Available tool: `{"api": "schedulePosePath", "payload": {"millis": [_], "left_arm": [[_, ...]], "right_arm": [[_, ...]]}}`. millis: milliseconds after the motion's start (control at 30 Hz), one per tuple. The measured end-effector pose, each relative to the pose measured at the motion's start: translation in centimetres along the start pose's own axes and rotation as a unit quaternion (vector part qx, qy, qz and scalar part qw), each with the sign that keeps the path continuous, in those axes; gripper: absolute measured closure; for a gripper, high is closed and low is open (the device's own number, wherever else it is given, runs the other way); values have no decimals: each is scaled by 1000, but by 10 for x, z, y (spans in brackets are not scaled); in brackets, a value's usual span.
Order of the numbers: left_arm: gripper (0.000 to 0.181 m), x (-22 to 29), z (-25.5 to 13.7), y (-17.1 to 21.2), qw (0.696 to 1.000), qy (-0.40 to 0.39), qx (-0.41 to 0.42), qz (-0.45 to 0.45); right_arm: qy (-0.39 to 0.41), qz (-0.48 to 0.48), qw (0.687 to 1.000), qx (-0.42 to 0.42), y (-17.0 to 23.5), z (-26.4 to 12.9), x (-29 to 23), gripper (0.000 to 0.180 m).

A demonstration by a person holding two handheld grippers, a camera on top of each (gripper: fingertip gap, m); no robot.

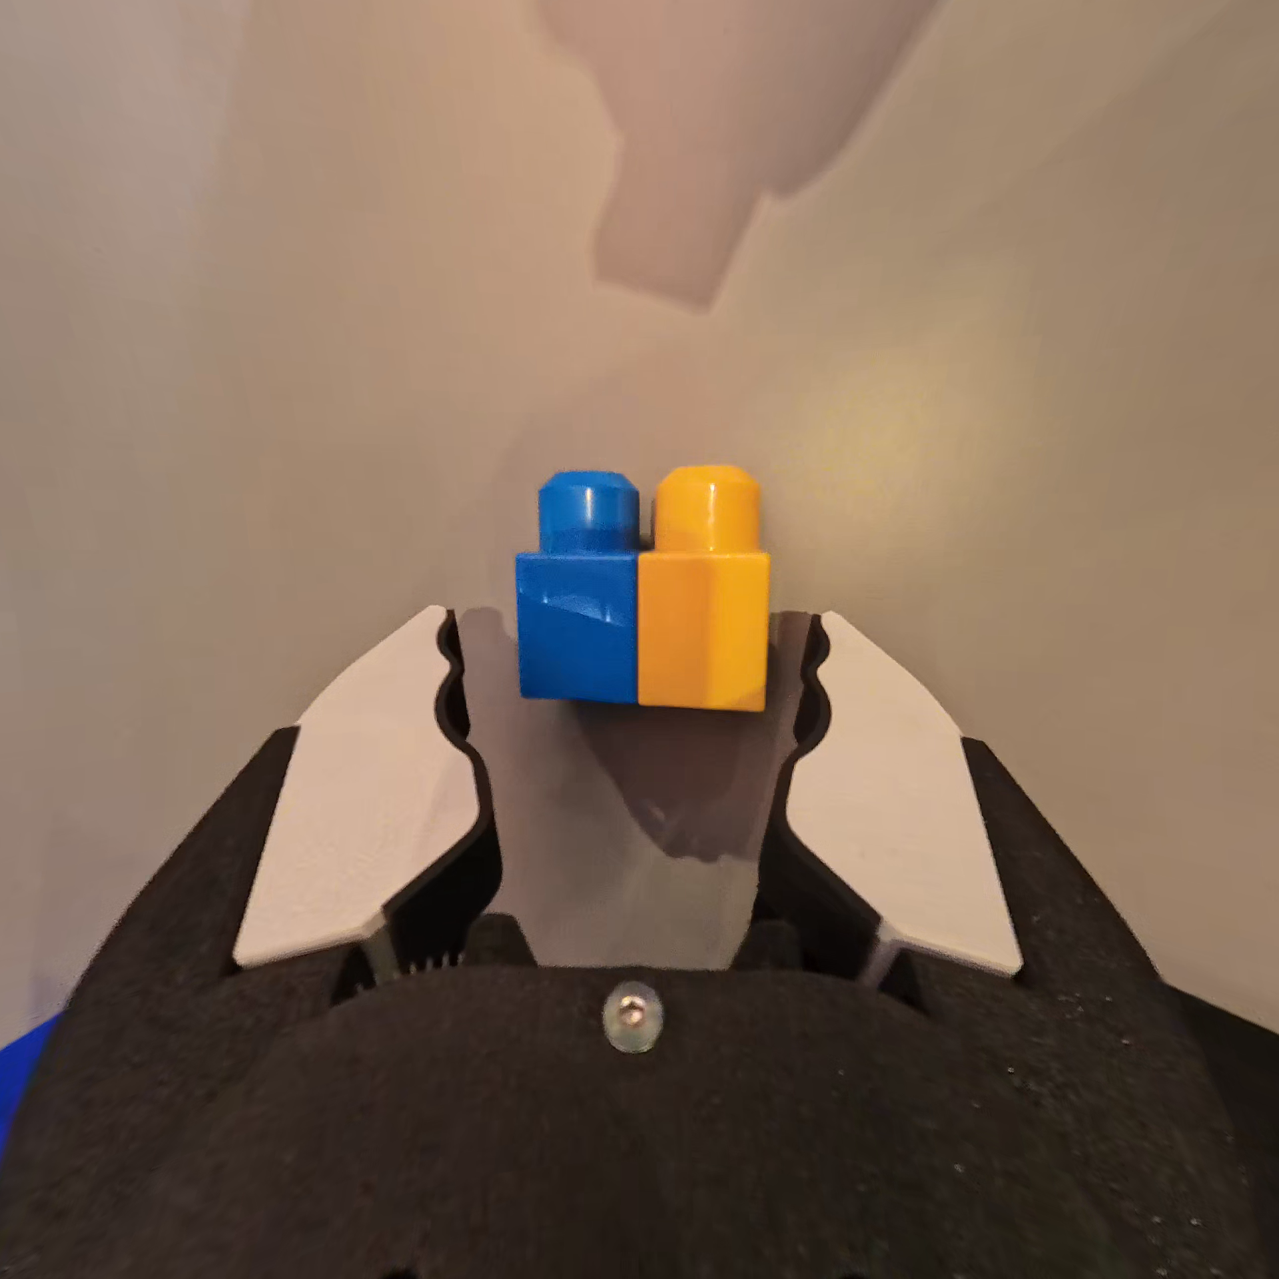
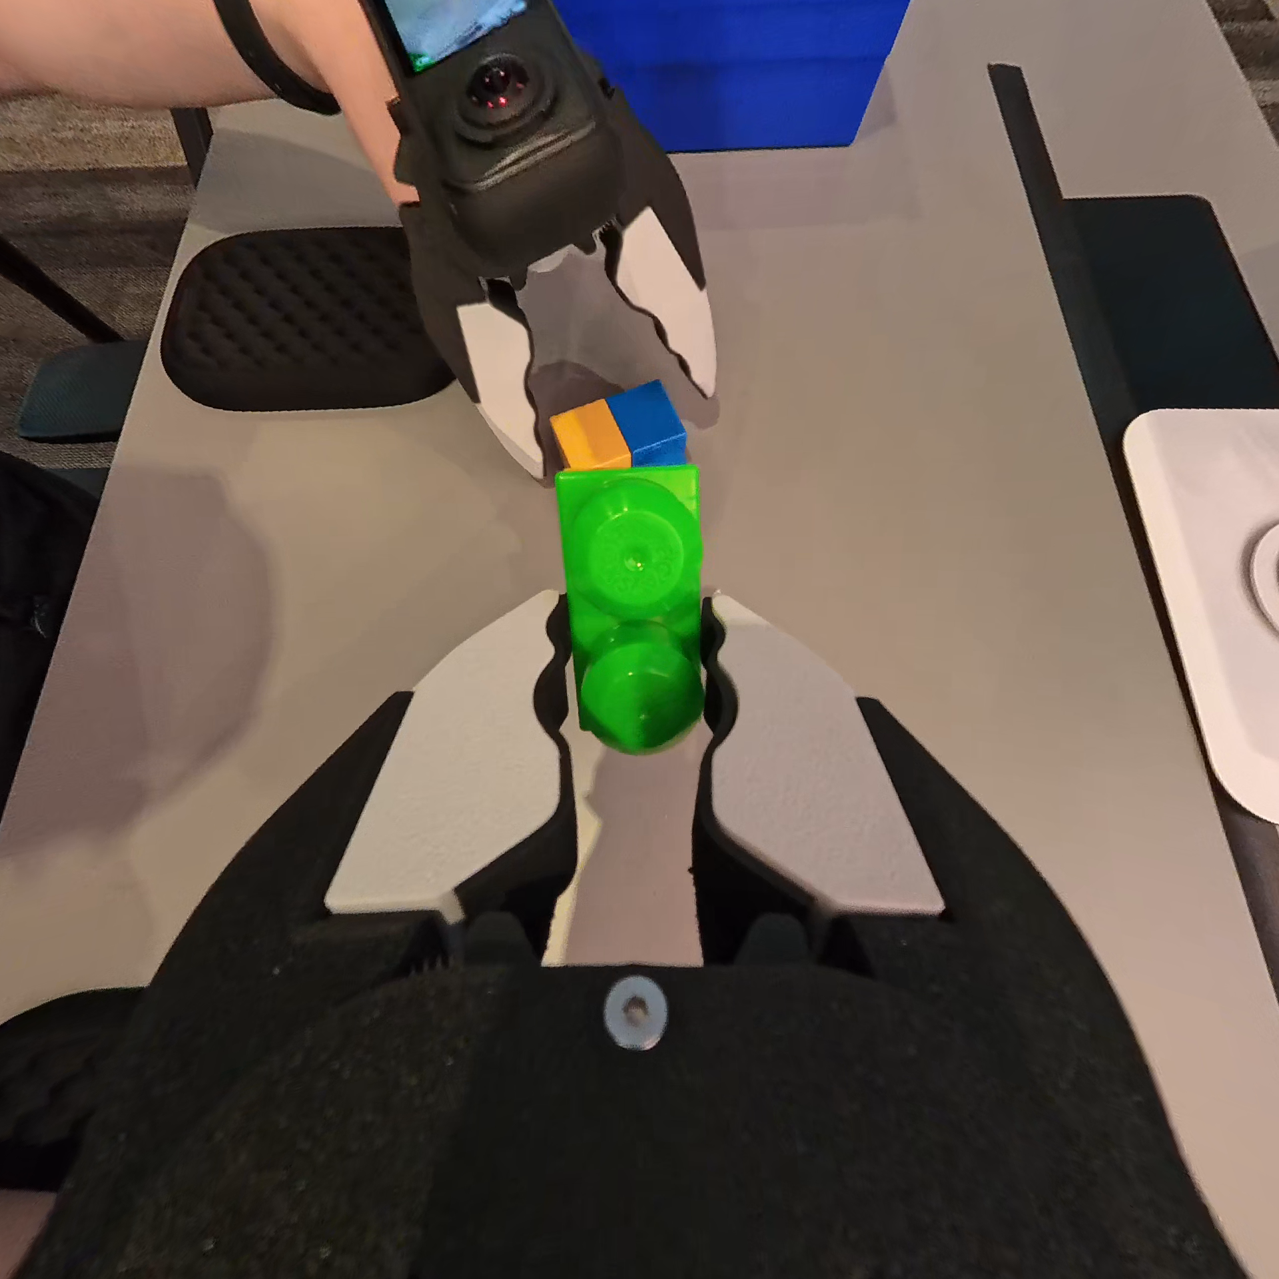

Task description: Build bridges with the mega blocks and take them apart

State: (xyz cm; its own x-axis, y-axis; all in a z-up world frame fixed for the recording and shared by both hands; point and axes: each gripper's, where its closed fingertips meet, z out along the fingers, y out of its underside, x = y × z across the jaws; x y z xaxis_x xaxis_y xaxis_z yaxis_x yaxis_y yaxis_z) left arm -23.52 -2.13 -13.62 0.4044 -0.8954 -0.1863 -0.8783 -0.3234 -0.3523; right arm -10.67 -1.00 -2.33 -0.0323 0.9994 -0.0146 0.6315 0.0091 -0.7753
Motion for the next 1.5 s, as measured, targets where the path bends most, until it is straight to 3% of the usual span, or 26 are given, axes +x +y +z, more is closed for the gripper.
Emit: {"api": "schedulePosePath", "payload": {"millis": [933, 1500], "left_arm": [[98, 7, 17, 5, 996, 75, -10, -48], [105, 5, 16, 6, 996, 81, -11, -45]], "right_arm": [[-10, -1, 1000, -14, 5, 1, -3, 144], [-19, -1, 999, -32, 12, 5, -5, 144]]}}
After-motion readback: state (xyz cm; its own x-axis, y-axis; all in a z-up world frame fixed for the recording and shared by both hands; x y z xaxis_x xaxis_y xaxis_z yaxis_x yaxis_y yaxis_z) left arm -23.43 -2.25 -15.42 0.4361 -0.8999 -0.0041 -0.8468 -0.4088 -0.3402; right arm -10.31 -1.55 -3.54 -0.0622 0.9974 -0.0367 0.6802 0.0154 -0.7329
